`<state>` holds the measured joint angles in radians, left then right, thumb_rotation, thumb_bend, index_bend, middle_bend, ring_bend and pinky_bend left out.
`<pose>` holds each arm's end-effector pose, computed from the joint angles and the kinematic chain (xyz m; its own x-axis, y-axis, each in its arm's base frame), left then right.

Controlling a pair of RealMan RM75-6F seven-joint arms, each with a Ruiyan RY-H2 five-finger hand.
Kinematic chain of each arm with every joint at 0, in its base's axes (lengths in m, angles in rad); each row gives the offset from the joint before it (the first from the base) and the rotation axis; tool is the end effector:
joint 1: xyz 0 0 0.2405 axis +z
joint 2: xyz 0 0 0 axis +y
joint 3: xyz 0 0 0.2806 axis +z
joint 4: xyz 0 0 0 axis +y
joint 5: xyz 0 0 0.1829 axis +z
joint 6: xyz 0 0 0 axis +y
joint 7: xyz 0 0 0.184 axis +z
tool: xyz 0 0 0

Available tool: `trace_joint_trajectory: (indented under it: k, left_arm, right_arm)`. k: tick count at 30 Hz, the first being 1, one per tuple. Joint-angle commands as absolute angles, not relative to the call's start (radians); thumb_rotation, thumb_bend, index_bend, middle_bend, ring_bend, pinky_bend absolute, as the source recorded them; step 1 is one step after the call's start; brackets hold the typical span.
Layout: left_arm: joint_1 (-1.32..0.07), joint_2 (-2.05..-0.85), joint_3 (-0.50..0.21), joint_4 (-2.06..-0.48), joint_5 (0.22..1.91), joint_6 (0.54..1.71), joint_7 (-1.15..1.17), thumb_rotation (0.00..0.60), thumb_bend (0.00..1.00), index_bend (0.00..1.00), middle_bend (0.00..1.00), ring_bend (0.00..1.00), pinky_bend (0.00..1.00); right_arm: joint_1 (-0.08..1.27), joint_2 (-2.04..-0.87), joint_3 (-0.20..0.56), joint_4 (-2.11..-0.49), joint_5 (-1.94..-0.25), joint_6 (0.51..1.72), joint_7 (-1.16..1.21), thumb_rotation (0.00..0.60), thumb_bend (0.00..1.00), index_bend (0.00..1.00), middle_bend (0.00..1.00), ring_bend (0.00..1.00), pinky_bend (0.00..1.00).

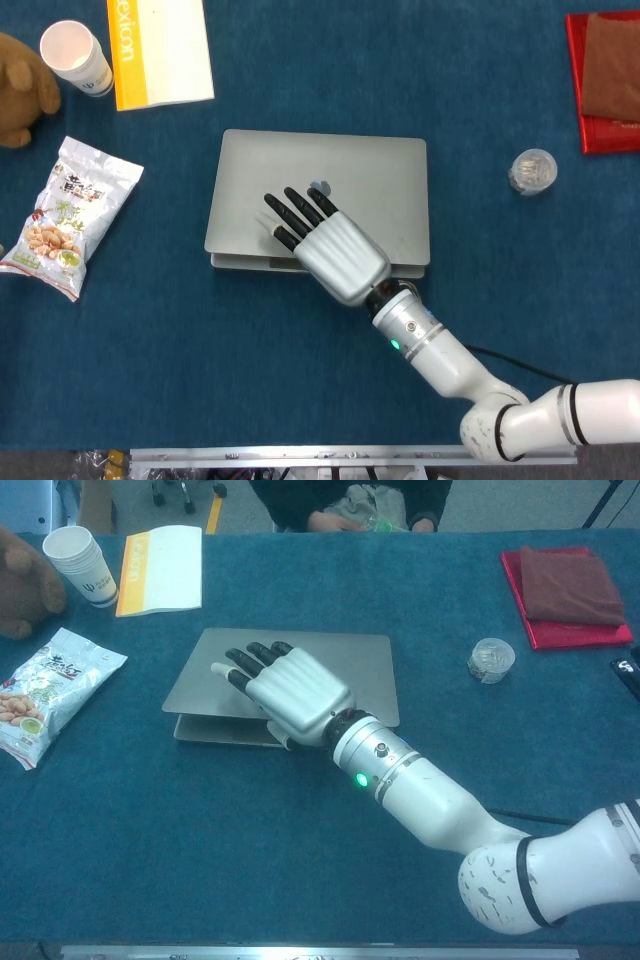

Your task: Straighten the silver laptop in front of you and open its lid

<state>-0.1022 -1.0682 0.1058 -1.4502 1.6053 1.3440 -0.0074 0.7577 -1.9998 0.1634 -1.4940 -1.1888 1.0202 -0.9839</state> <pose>-0.3625 0.1926 0.1745 0.5853 0.2675 0.7654 0.8089 -0.1278 -0.5739 -0.0342 -0.2913 -0.1336 0.6540 -0.0741 0.7529 -0.5963 -0.6628 0.4528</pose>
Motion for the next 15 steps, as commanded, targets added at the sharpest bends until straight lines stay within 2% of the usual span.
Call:
trace_joint_trajectory:
  k: [1,8,12,15]
  left_arm:
    - [-0.133,-1.047,0.142,-1.459,1.665,1.305,-0.056,0.600,0.11,0.24,0.26,0.16,0.13]
    - [-0.198,-1.028,0.181,-1.477,1.766,1.252,-0.097,0.600,0.11,0.21,0.17,0.13,0.12]
    - [-0.247,-1.024,0.199,-1.507,1.804,1.187,-0.089,0.600,0.11,0.12,0.08,0.03,0.07]
    - [-0.275,-1.036,0.201,-1.526,1.826,1.158,-0.067,0.600,0.11,0.09,0.04,0.01,0.07]
  right_arm:
    - [0.766,-2.001,0.169,-1.498,-1.183,1.026,-0.993,0.600,0.43,0.00,0.03,0.01,0.15]
    - [0.781,-1.999,0.175,-1.507,-1.169,1.040,-1.010,0.600,0.43,0.00,0.03,0.01,0.15]
    - [0.788,-1.996,0.176,-1.515,-1.164,1.049,-1.021,0.600,0.43,0.00,0.03,0.01,0.15]
    - [0.793,-1.993,0.177,-1.521,-1.157,1.055,-1.029,0.600,0.43,0.00,0.03,0.01,0.15]
